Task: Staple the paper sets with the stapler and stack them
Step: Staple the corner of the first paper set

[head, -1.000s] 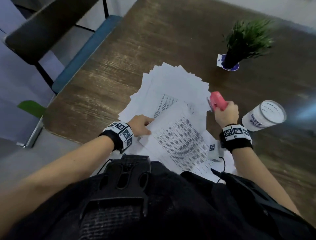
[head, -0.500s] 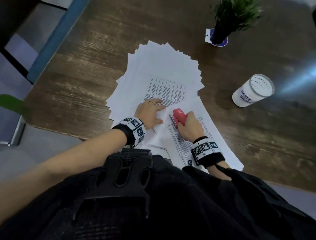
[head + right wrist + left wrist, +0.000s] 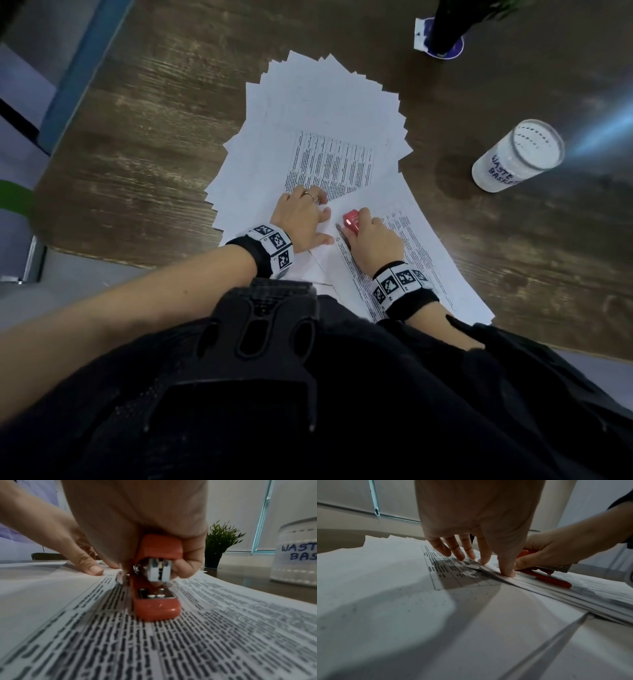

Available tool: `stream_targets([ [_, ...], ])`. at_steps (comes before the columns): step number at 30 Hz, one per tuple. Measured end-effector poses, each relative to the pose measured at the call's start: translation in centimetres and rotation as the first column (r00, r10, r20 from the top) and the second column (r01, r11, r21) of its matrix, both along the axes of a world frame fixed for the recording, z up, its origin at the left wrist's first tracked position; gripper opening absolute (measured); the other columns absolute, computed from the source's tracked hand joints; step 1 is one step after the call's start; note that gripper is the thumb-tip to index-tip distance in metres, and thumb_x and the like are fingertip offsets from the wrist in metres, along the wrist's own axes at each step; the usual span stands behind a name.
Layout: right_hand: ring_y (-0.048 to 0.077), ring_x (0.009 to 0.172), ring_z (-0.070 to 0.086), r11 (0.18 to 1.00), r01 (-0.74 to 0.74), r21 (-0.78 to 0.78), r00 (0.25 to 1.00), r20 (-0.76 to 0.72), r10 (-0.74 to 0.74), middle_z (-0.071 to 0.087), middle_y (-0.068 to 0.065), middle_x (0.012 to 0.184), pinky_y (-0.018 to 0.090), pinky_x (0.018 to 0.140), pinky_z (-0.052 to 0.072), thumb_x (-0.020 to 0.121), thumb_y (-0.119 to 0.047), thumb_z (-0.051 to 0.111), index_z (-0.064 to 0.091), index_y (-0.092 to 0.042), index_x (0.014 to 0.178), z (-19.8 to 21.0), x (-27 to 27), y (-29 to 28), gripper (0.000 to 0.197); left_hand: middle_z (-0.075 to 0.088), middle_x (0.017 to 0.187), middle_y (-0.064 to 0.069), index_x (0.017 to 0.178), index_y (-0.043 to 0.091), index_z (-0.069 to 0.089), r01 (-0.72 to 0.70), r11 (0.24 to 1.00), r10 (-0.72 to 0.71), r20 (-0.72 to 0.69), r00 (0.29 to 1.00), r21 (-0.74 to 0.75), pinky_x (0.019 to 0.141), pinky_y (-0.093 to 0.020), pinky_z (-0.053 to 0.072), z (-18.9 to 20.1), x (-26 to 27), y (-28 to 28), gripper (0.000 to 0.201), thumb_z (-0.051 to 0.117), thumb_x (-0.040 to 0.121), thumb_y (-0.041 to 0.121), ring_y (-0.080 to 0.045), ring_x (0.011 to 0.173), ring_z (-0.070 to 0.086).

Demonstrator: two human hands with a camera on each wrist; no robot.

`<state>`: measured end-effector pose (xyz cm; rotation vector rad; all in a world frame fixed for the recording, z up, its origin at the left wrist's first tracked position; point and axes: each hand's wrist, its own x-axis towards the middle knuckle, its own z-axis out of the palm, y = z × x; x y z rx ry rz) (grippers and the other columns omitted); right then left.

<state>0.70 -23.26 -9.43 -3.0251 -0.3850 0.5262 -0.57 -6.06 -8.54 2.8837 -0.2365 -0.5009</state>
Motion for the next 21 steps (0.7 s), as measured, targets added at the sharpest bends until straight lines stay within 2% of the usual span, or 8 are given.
stream_targets([
  [3,0.033,0.088,0.063,1.0,0.005,-0.012,1.0,-0.005,-0.005,0.059,0.01,0.111,0.037,0.062,0.042,0.101,-0.05,0.032,0.037,-0.012,0.127,-0.2,0.0,0.4,0.046,0.038,0.139,0.005,0.104,0.026,0.065,-0.021,0.997,0.02,-0.024,1.0,-0.069,0.095,-0.039,0.038,-0.3,0.2,0.2,0.044,0.06,0.082,0.063,-0.023,0.122,0.035],
  [8,0.032,0.088,0.061,0.996,-0.083,0.023,0.995,0.058,0.082,0.057,0.01,0.111,0.035,0.058,0.04,0.101,-0.048,0.036,0.042,-0.012,0.125,-0.5,0.4,0.1,0.044,0.037,0.136,0.008,0.103,0.028,0.066,-0.054,0.99,0.048,-0.053,0.997,-0.128,0.092,-0.037,0.041,-0.8,0.3,0.3,0.043,0.064,0.079,0.063,-0.022,0.119,0.034],
  [12,0.034,0.083,0.063,0.998,-0.031,0.061,0.999,0.014,0.03,0.06,0.012,0.106,0.035,0.059,0.04,0.101,-0.046,0.034,0.041,-0.009,0.119,-0.5,0.5,0.7,0.042,0.039,0.135,0.008,0.102,0.026,0.068,-0.074,0.984,0.066,-0.054,0.996,-0.159,0.091,-0.035,0.039,-0.8,0.4,0.3,0.043,0.066,0.077,0.062,-0.021,0.118,0.035],
  [15,0.036,0.087,0.063,0.993,0.068,0.098,0.997,-0.038,-0.065,0.063,0.016,0.104,0.037,0.062,0.039,0.102,-0.046,0.033,0.039,-0.008,0.117,-0.6,0.1,1.2,0.041,0.039,0.136,0.009,0.104,0.027,0.069,-0.081,0.98,0.075,-0.042,0.996,-0.18,0.087,-0.032,0.036,-0.9,0.3,0.3,0.045,0.067,0.076,0.061,-0.021,0.117,0.035],
  [18,0.036,0.088,0.063,0.989,0.108,0.097,0.993,-0.061,-0.103,0.063,0.014,0.104,0.038,0.063,0.039,0.101,-0.047,0.032,0.038,-0.01,0.117,-0.6,0.1,1.3,0.042,0.04,0.136,0.009,0.107,0.026,0.07,-0.095,0.973,0.087,-0.05,0.995,-0.21,0.087,-0.03,0.036,-0.9,0.5,0.4,0.047,0.069,0.075,0.06,-0.02,0.115,0.036],
  [21,0.034,0.085,0.063,0.985,0.125,0.117,0.991,-0.056,-0.119,0.063,0.012,0.104,0.038,0.064,0.041,0.101,-0.048,0.034,0.038,-0.011,0.118,-0.7,0.2,1.1,0.042,0.043,0.137,0.005,0.121,0.019,0.067,-0.163,0.939,0.157,-0.045,0.987,-0.304,0.097,-0.03,0.038,-1.3,0.2,0.5,0.059,0.075,0.074,0.054,-0.021,0.118,0.04],
])
